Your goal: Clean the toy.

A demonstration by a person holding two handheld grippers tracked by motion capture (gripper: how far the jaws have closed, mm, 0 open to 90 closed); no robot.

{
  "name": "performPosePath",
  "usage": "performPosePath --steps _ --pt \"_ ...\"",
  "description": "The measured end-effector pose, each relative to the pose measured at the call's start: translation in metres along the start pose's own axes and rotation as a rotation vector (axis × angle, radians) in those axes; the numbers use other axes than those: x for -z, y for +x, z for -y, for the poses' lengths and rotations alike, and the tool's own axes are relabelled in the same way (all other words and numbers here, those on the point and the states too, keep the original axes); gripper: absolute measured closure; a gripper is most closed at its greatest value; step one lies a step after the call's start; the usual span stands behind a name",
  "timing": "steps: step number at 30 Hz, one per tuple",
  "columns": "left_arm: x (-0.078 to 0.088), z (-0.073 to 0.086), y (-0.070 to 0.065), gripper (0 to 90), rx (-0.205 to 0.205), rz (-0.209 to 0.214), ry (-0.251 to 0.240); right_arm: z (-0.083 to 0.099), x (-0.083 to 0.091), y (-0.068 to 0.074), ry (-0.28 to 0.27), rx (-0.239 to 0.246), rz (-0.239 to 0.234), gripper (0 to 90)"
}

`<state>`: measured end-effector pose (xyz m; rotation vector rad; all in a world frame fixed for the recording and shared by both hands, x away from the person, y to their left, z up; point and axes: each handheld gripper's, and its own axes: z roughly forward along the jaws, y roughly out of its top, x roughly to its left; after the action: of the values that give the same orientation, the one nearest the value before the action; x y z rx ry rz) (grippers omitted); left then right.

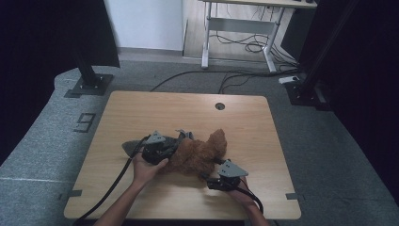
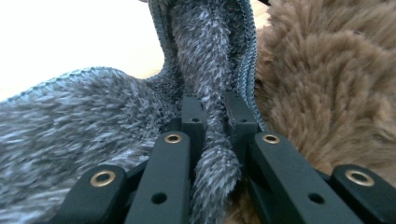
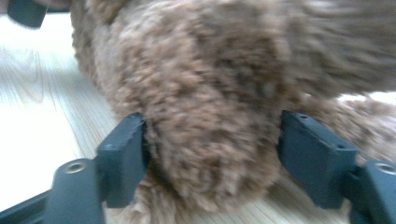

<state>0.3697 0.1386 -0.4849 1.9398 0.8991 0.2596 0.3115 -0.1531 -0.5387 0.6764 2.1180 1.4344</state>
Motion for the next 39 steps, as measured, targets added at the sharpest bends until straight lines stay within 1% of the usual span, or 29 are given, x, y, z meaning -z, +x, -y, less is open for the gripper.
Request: performPosePath --steps 2,5,7,9,10,12,13,14,15,16,17,18,20,23,24,26,27,29,30,32,34,35,37,39 --pt "0.0 0.002 -0.002 81.1 -0.004 -0.002 -0.005 -0.001 0.006 -0.005 -0.006 -0.06 0.004 20.1" --pt "0.001 0.003 -0.004 81.2 -0.009 0.001 -0.006 -0.004 0.013 -0.012 -0.034 -0.126 0.006 17.3" --pt "0.002 0.004 -0.004 81.2 -0.007 0.006 -0.009 -0.006 0.015 -0.017 -0.052 -0.17 -0.007 16.1" --pt "0.004 0.005 -0.005 81.2 -0.002 0.016 -0.01 -0.009 0.013 -0.02 -0.052 -0.196 -0.018 13.7" --pt "0.005 0.006 -0.005 81.2 0.0 0.02 -0.011 -0.01 0.009 -0.021 -0.049 -0.214 -0.032 13.3" --pt "0.007 0.008 -0.007 81.2 -0.003 0.023 -0.014 -0.013 0.003 -0.02 -0.052 -0.218 -0.044 12.8" --pt "0.008 0.009 -0.007 81.2 0.0 0.028 -0.016 -0.015 0.001 -0.019 -0.064 -0.218 -0.053 13.0" --pt "0.009 0.011 -0.008 81.2 0.002 0.035 -0.018 -0.016 -0.002 -0.019 -0.067 -0.214 -0.065 12.8" --pt "0.01 0.012 -0.009 81.2 0.002 0.038 -0.017 -0.019 -0.006 -0.017 -0.052 -0.205 -0.079 12.7" --pt "0.011 0.013 -0.011 81.2 -0.003 0.036 -0.016 -0.02 -0.008 -0.015 -0.052 -0.194 -0.089 13.5" --pt "0.013 0.014 -0.012 81.2 -0.008 0.034 -0.015 -0.021 -0.01 -0.012 -0.049 -0.178 -0.103 15.5" --pt "0.014 0.015 -0.012 81.1 -0.008 0.032 -0.015 -0.021 -0.012 -0.009 -0.05 -0.159 -0.113 21.1" --pt "0.018 0.014 -0.013 81.0 -0.006 0.037 -0.017 -0.021 -0.014 -0.004 -0.05 -0.116 -0.102 28.8" --pt "0.027 0.006 -0.016 80.3 -0.001 0.065 -0.047 -0.016 -0.013 0.001 -0.062 -0.054 -0.077 41.5" --pt "0.029 0.001 -0.02 80.1 -0.009 0.073 -0.057 -0.015 -0.014 0.004 -0.058 -0.03 -0.065 44.1" --pt "0.033 -0.011 -0.03 80.1 -0.042 0.09 -0.076 -0.014 -0.016 0.008 -0.052 0.003 -0.041 47.2" --pt "0.034 -0.02 -0.037 80.1 -0.064 0.105 -0.086 -0.014 -0.018 0.009 -0.052 0.023 -0.029 48.1" --pt "0.035 -0.032 -0.047 80.0 -0.089 0.126 -0.098 -0.014 -0.021 0.012 -0.054 0.042 -0.009 48.4" --pt "0.033 -0.04 -0.054 80.0 -0.096 0.148 -0.105 -0.014 -0.022 0.013 -0.054 0.042 0.001 48.5" --pt "0.027 -0.047 -0.062 80.0 -0.095 0.187 -0.103 -0.014 -0.025 0.014 -0.056 0.036 0.016 48.5" --pt "0.012 -0.05 -0.079 79.9 -0.122 0.211 -0.07 -0.015 -0.026 0.014 -0.054 0.028 0.027 48.5" --pt "0.0 -0.05 -0.087 79.8 -0.134 0.216 -0.044 -0.014 -0.026 0.014 -0.054 0.024 0.029 48.6" --pt "-0.014 -0.047 -0.091 79.6 -0.134 0.201 -0.019 -0.014 -0.026 0.015 -0.054 0.029 0.035 48.9" --pt "-0.021 -0.044 -0.088 79.5 -0.106 0.205 -0.017 -0.011 -0.026 0.014 -0.056 0.013 0.039 50.5"
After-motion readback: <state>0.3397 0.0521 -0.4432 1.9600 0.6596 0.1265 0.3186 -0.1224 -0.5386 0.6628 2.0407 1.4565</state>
